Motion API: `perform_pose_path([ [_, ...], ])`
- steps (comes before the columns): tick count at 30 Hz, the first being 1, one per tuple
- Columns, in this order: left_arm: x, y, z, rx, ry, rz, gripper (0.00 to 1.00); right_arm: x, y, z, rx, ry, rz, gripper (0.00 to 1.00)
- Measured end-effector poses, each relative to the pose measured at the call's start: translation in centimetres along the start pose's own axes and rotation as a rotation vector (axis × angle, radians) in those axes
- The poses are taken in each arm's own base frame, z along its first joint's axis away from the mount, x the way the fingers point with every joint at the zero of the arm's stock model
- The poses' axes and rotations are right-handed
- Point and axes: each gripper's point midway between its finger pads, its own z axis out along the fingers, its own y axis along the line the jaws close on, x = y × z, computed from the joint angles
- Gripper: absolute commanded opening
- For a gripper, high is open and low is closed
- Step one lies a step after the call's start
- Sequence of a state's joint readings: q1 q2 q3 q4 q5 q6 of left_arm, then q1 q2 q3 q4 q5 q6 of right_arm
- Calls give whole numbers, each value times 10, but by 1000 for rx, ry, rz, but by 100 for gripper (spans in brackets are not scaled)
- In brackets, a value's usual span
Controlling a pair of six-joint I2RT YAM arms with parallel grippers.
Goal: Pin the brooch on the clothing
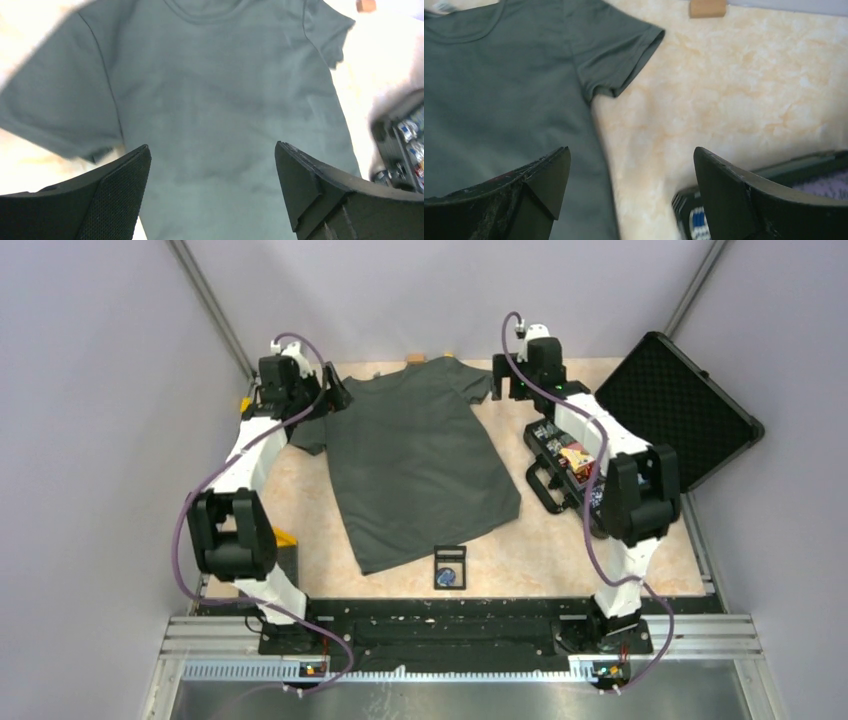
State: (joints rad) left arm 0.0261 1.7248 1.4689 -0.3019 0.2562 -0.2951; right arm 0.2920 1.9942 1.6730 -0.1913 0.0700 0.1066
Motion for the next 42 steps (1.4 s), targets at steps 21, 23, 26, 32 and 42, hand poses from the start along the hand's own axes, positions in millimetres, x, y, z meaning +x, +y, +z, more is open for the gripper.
perform_pose_path([
  [21, 169, -29, -129, 173, 109, -176, 97, 200, 42, -169, -119, 370, 146, 68],
  [23, 178, -32, -133, 194, 125, -197, 97, 221, 37, -174, -92, 408, 163, 66],
  [26, 187, -35, -133, 220, 147, -220, 96, 250, 28, -177, -48, 450, 188, 64],
  [32, 212, -35, -121, 254, 191, -293, 93, 266, 27, -175, -36, 446, 239, 57],
  [42, 228, -27, -102, 252, 178, -351, 68, 257, 47, -148, -118, 396, 280, 16],
])
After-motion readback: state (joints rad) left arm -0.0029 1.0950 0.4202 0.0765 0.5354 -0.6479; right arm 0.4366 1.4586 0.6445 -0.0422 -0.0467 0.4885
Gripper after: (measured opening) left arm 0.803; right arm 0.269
